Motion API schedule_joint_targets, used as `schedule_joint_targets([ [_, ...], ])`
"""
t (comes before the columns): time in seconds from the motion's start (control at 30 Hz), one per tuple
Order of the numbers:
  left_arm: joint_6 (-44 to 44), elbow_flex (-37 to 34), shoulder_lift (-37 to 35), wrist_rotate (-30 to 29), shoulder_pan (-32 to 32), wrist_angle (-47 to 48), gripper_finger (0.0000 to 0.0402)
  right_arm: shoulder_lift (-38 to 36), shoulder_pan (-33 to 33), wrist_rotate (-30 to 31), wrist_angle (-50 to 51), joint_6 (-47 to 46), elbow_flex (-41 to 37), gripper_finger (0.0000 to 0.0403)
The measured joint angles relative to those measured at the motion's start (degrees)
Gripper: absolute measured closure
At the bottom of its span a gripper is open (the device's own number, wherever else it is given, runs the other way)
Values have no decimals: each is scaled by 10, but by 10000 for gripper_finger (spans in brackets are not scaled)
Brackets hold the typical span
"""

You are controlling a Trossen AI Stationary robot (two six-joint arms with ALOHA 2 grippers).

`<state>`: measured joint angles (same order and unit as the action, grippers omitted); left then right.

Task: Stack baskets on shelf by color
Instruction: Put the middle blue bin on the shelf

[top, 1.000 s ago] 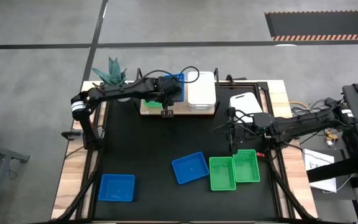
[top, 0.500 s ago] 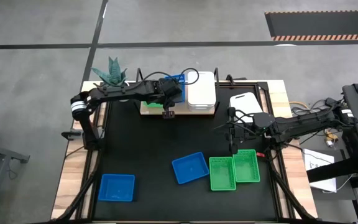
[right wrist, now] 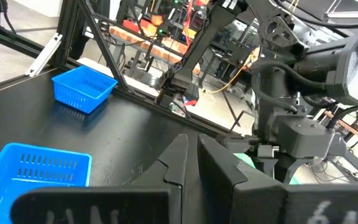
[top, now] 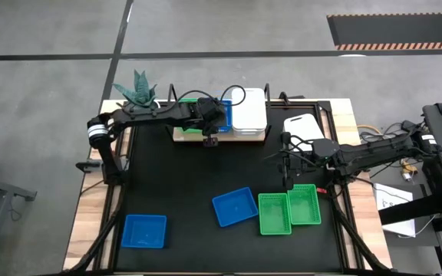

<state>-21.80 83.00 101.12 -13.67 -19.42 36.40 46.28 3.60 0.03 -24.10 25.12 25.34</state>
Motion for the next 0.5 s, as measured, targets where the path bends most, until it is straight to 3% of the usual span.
schedule_joint_targets([
  [0.5,0,6,-21,-2,28,1,327,0,0,0,3,0,0,374],
])
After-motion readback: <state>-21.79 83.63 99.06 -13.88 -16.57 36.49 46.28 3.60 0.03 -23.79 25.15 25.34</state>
